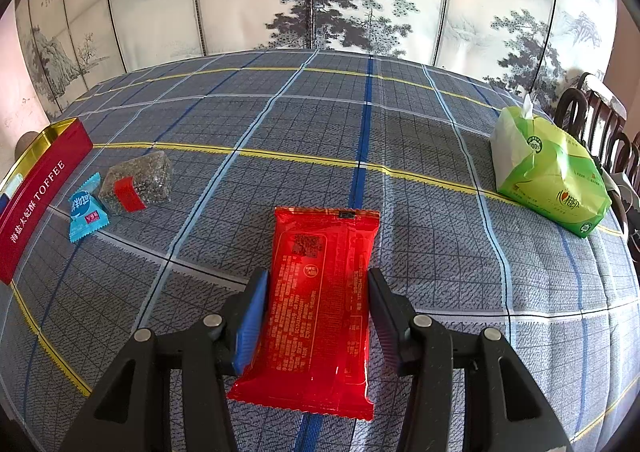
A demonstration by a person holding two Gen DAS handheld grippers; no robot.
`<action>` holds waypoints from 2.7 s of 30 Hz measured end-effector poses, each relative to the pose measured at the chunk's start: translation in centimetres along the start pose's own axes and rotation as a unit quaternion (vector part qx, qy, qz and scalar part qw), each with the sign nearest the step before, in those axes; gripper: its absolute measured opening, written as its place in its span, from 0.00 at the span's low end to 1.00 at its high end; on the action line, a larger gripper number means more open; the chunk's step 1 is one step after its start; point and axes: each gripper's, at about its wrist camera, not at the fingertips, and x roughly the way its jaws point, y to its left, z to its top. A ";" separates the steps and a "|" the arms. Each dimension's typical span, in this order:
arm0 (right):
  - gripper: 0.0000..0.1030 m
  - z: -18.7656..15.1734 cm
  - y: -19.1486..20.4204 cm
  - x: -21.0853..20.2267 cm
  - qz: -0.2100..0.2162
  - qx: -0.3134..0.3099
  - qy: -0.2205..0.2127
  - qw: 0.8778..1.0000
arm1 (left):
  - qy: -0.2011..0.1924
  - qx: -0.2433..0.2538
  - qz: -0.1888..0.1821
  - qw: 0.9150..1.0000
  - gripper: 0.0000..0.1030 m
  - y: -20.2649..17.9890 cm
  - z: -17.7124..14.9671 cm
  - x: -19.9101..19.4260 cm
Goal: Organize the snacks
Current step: 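Carry the yellow packet into the gold tin and open the left gripper, then carry the red packet into the tin and open the right gripper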
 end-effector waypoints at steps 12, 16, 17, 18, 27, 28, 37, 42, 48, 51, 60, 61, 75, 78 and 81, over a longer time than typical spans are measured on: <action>0.49 0.0 0.2 0.0 -0.004 0.003 0.000 1.000 | 0.035 -0.008 0.023 0.999 0.54 5.2 -1.2 2.8; 0.49 -0.1 0.3 -0.1 -0.009 0.006 0.000 1.000 | 0.042 -0.002 0.021 0.999 0.54 5.6 -1.6 3.5; 0.49 -0.1 0.3 -0.1 -0.011 0.007 0.000 1.000 | 0.044 -0.002 0.020 0.999 0.54 5.7 -1.7 3.7; 0.49 0.0 0.3 -0.1 -0.011 0.007 0.001 1.000 | 0.046 -0.002 0.020 0.999 0.54 5.7 -1.8 3.9; 0.47 -0.1 0.7 -0.1 -0.023 0.017 0.001 1.000 | 0.059 -0.001 0.012 0.998 0.54 5.9 -2.5 5.2; 0.47 -0.1 0.7 -0.1 -0.024 0.018 0.001 1.000 | 0.059 -0.001 0.010 0.998 0.54 5.9 -2.6 5.4; 0.46 -0.1 1.1 -0.1 -0.043 0.031 0.002 0.999 | 0.053 0.005 0.015 0.998 0.57 5.5 -2.6 5.2; 0.45 0.0 1.4 -0.2 -0.053 0.040 0.006 0.998 | 0.053 -0.001 0.011 0.999 0.58 5.7 -2.6 5.1; 0.45 0.3 1.7 -0.3 -0.065 0.050 0.014 0.997 | 0.044 -0.007 0.012 0.999 0.66 6.0 -2.6 4.6; 0.44 0.4 1.8 -0.3 -0.067 0.055 0.015 0.996 | 0.035 -0.007 0.011 0.999 0.69 6.0 -2.6 4.1; 0.44 0.2 2.9 -0.8 -0.073 0.055 0.016 0.996 | 0.018 -0.016 0.013 1.000 0.74 6.3 -2.4 3.0; 0.44 0.3 3.0 -0.9 -0.072 0.055 0.016 0.996 | 0.016 -0.018 0.013 1.000 0.74 6.4 -2.5 2.8; 0.44 3.3 8.8 -4.1 -0.006 0.030 -0.021 0.999 | -0.007 -0.048 -0.022 0.999 0.80 7.0 -2.9 1.0; 0.44 4.0 11.3 -4.6 0.019 0.015 -0.027 0.999 | -0.020 -0.048 -0.021 0.998 0.82 7.2 -3.1 0.3; 0.44 4.6 13.8 -4.8 0.040 -0.002 -0.028 0.999 | -0.032 -0.048 -0.017 0.998 0.82 7.5 -3.3 -0.3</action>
